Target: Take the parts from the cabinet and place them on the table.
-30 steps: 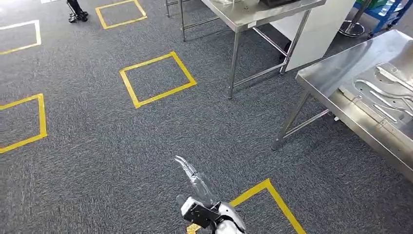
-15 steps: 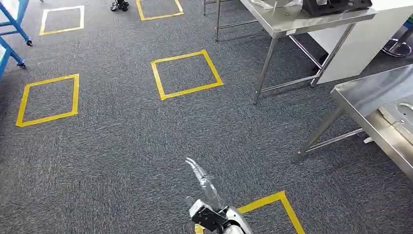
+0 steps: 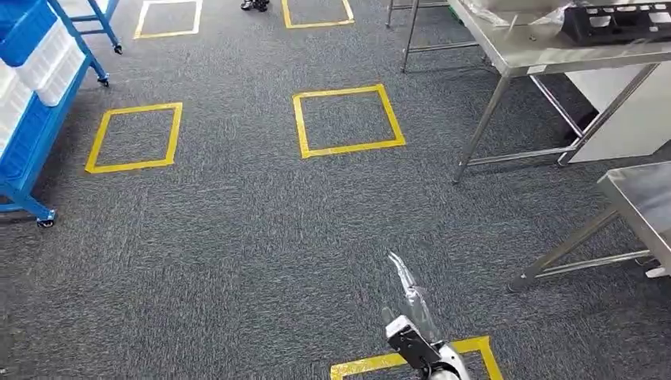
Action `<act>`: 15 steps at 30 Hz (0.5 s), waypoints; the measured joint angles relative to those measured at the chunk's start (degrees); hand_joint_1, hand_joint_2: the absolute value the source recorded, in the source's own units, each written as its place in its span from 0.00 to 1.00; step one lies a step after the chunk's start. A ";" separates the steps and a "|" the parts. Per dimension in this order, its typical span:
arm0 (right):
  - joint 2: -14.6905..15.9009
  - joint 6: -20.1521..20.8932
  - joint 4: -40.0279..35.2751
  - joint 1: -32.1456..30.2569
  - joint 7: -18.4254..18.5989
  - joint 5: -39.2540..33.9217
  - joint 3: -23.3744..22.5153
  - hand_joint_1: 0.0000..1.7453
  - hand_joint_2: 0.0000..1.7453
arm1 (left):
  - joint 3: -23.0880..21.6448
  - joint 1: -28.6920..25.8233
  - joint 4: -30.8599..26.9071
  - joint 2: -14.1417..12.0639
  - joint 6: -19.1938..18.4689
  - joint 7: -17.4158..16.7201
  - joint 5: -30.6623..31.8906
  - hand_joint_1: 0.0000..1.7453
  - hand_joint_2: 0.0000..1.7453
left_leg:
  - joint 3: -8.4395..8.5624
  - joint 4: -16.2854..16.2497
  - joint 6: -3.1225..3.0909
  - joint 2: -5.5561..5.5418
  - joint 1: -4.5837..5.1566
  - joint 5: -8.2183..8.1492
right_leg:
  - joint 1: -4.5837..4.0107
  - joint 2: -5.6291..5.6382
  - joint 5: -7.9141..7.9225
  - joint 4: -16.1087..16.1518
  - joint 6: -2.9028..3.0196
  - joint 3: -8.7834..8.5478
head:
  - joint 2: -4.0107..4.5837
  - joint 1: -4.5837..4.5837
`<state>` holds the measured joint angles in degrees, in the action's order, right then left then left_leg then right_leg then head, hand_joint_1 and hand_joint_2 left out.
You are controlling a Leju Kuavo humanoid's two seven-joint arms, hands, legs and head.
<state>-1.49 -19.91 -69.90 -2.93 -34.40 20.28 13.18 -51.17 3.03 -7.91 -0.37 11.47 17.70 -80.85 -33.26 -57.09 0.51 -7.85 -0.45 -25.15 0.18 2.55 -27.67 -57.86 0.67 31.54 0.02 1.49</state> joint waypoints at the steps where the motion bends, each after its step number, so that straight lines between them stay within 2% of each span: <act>1: 0.06 -0.48 -0.35 -0.13 0.02 -0.13 -0.04 0.00 0.00 | -0.32 0.04 0.07 -0.31 -0.02 -0.17 0.22 0.00 0.00 | -0.08 -0.53 0.12 0.57 0.07 -0.39 | 0.61 -0.68 0.37 0.65 0.50 -0.19 | 0.00 0.00; 2: 0.33 -0.98 -0.72 -0.46 0.04 -0.37 -0.04 0.00 0.00 | -0.77 0.10 0.07 -0.33 -0.24 -0.26 0.48 0.00 0.00 | -0.91 -2.53 0.25 4.34 0.35 -1.95 | 0.39 -1.24 0.39 0.90 0.86 -0.38 | 0.00 0.02; 3: 0.55 -1.50 -1.22 -1.09 0.13 -0.74 -0.06 0.00 0.00 | -1.16 0.33 0.07 -0.37 -0.33 -0.37 0.65 0.00 0.00 | -2.68 -6.21 0.41 6.02 0.30 -4.29 | 0.23 -2.15 0.33 0.89 1.17 -0.40 | 0.00 0.04; 4: 0.81 -1.86 -1.51 -1.89 0.29 -0.87 -0.11 0.00 0.00 | -1.33 0.55 0.07 -0.44 -0.39 -0.41 0.72 0.00 0.00 | -4.83 -10.78 0.60 6.82 0.14 -6.61 | 0.06 -3.00 0.26 0.89 1.27 -0.41 | 0.00 0.04; 5: 1.14 -2.05 -1.70 -2.61 0.35 -0.90 -0.20 0.00 0.00 | -1.55 0.64 0.07 -0.50 -0.48 -0.46 0.96 0.00 0.00 | -6.77 -14.97 0.81 7.13 0.01 -8.40 | -0.04 -3.88 0.18 0.87 1.37 -0.37 | 0.00 0.04; 6: 1.53 -2.48 -2.01 -3.25 0.54 -0.94 -0.30 0.00 0.00 | -1.88 0.61 0.07 -0.57 0.14 -0.05 -0.53 0.00 0.00 | -8.38 -18.58 1.04 7.37 -0.16 -9.36 | -0.14 -4.82 0.13 0.85 1.42 -0.31 | 0.00 0.04; 7: 1.66 -2.84 -2.38 -3.62 0.79 -0.96 -0.39 0.00 0.00 | -1.15 0.44 0.07 -0.55 1.52 0.82 -3.04 0.00 0.00 | -8.18 -18.46 1.14 7.51 -0.26 -8.67 | -0.14 -5.43 0.11 0.84 1.40 -0.34 | 0.00 0.04; 8: 1.81 -3.30 -2.95 -4.08 1.07 -0.96 -0.50 0.00 0.00 | 1.01 0.16 0.07 -0.57 2.58 1.42 -3.23 0.00 0.00 | -6.44 -15.37 1.18 7.70 -0.30 -6.71 | -0.14 -6.03 0.02 0.80 1.28 -0.41 | 0.00 0.04; 9: 1.88 -3.67 -3.38 -4.50 1.40 -0.98 -0.57 0.00 0.00 | 3.20 0.04 0.07 -0.57 2.62 1.53 -3.30 0.00 0.00 | -3.78 -10.63 1.11 8.11 -0.30 -4.41 | -0.12 -6.58 -0.08 0.78 1.12 -0.55 | 0.00 0.04; 10: 1.97 -3.91 -3.84 -4.92 1.59 -0.98 -0.63 0.00 0.00 | 5.15 -0.02 0.07 -0.65 2.64 1.53 -3.32 0.00 0.00 | -0.54 -4.89 0.87 9.53 -0.23 -2.14 | -0.13 -7.14 -0.22 0.72 0.93 -0.76 | 0.00 0.04; 11: 2.03 -3.95 -4.20 -5.23 1.86 -0.98 -0.68 0.00 0.00 | 6.47 0.05 0.07 -0.72 2.69 1.55 -3.32 0.00 0.00 | 1.83 -0.70 0.49 12.76 0.06 -1.59 | -0.35 -7.71 -0.42 0.65 0.68 -0.94 | 0.00 0.04; 12: 2.14 -4.00 -4.48 -5.46 1.99 -0.96 -0.76 0.00 0.00 | 7.32 0.21 0.07 -0.76 2.73 1.60 -3.34 0.00 0.00 | 1.91 0.06 0.04 12.46 0.53 -1.68 | -0.68 -8.14 -0.71 0.33 0.26 -0.90 | 0.00 0.02; 15: 2.34 -4.02 -5.09 -5.61 2.08 -0.87 -0.90 0.00 0.00 | 9.47 -0.20 0.07 -0.81 2.78 1.68 -3.37 0.00 0.00 | 1.28 0.06 -0.74 10.42 0.70 -1.40 | -0.50 -9.94 -0.73 0.50 -0.44 -1.20 | 0.00 0.00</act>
<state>0.85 -23.93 -74.99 -8.54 -32.33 19.41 12.28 -41.70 2.83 -7.85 -1.18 14.25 19.39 -84.21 -31.99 -57.03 -0.23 2.57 0.25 -26.55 -0.32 -7.39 -28.39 -57.35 0.23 30.34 0.02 1.49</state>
